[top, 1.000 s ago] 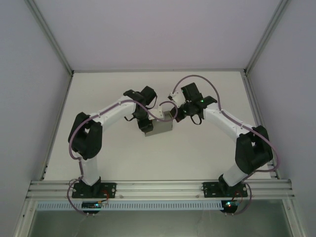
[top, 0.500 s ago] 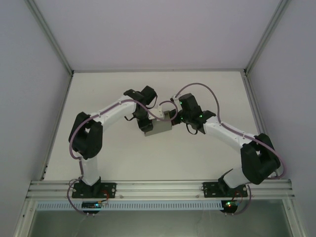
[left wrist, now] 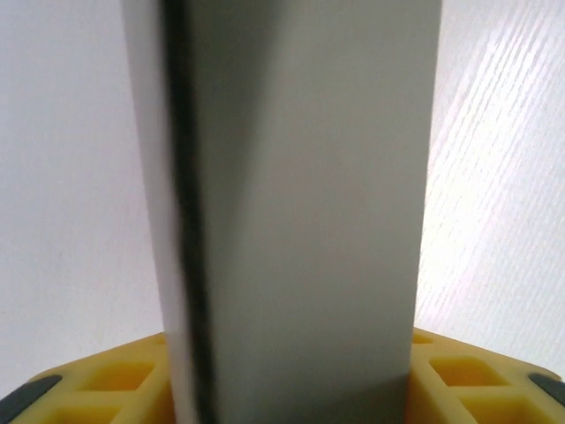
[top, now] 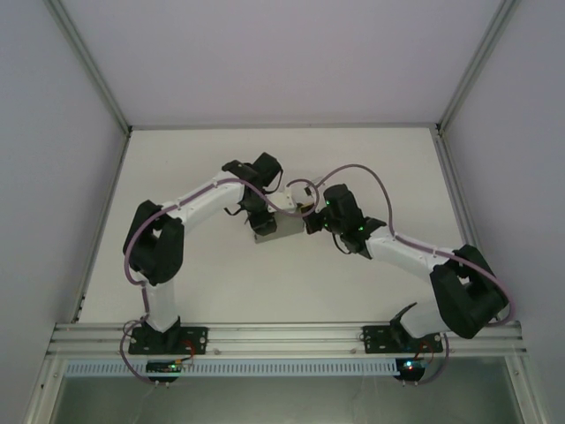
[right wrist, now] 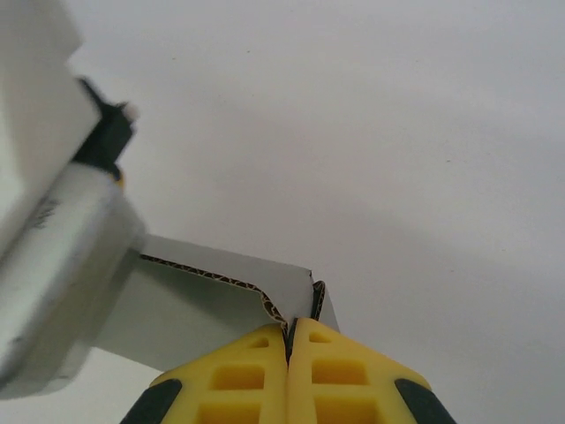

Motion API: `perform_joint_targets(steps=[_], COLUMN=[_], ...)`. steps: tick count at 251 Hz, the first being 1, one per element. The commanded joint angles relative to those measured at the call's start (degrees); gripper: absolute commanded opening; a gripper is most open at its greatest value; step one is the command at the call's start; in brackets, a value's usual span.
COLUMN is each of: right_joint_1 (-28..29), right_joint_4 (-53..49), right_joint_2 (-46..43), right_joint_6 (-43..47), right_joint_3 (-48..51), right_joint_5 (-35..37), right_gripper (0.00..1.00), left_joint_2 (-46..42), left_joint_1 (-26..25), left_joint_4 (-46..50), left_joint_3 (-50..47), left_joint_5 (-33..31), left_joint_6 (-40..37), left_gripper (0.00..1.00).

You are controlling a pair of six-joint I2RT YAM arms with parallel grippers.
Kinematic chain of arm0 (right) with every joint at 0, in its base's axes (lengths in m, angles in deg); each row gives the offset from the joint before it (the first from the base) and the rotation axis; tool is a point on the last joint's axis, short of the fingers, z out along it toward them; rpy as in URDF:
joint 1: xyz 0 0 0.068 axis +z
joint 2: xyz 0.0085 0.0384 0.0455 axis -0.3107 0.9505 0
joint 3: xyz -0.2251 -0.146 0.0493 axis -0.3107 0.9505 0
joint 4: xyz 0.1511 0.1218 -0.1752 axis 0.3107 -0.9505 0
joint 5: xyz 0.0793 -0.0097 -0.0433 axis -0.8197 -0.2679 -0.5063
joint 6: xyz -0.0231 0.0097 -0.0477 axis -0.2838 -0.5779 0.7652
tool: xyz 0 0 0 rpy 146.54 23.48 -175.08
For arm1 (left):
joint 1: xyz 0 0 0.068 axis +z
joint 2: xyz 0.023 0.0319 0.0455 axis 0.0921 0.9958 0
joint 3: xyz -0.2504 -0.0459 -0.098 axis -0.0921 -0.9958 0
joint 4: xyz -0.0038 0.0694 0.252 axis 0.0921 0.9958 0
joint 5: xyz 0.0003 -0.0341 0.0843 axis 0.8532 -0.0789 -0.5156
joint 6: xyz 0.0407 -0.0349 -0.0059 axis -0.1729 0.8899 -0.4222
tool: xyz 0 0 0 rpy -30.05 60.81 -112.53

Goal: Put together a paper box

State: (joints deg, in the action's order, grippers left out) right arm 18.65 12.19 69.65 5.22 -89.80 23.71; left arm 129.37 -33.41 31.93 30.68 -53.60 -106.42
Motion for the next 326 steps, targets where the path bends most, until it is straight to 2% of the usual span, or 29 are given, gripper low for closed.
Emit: perform_joint_targets(steps=[1, 29, 39, 44, 110, 175, 194, 226, 276, 326], right_joint_1=[1.20, 1.92, 2.16, 2.24, 3.08, 3.91, 4.55, 5.62, 6.40, 6.53], right_joint_4=[-7.57, -12.16, -13.31, -13.60, -18.12, -23.93, -26.60, -30.16, -31.38, -31.86], right_joint_2=[-0.27, 0.19, 0.26, 0.26, 0.62, 2.32, 3.36, 5.33, 6.40, 7.06], right_joint_6=[-1.65, -2.65, -3.12, -3.33, -7.37, -10.72, -11.33, -12.19, -13.39, -13.49], right_joint_3=[-1.42, -3.75, -4.13, -4.23, -6.59, -10.96, -13.08, -16.19, -17.75, -18.50], right_joint_5=[0.67, 3.96, 5.14, 5.45, 9.68, 11.03, 12.68, 14.94, 15.72, 15.80], right_gripper=[0.00, 0.00, 0.00, 0.00, 0.00, 0.00, 0.00, 0.00, 0.00, 0.00], left_joint_2=[-1.33, -2.85, -3.57, -3.95, -14.49, -27.30, -27.89, -26.88, -25.39, -25.89], left_joint_1=[-0.42, -0.48, -0.50, -0.45, -0.46, -0.35, -0.34, -0.38, -0.38, -0.48], left_joint_4=[-2.59, -3.40, -3.70, -3.82, -11.03, -16.07, -15.30, -13.11, -14.54, -13.96], left_joint_3=[0.11, -0.36, -0.67, -0.87, -9.25, -19.96, -21.22, -20.54, -21.29, -22.35], left_joint_5=[1.60, 1.65, 1.61, 1.55, -2.47, -13.60, -15.85, -13.43, -11.92, -11.48], left_joint_6=[0.04, 0.81, 1.31, 1.55, 7.96, 24.75, 29.29, 35.32, 36.75, 38.04], left_gripper=[0.61, 0.79, 0.96, 1.00, 0.99, 1.00, 0.89, 0.69, 0.45, 0.43])
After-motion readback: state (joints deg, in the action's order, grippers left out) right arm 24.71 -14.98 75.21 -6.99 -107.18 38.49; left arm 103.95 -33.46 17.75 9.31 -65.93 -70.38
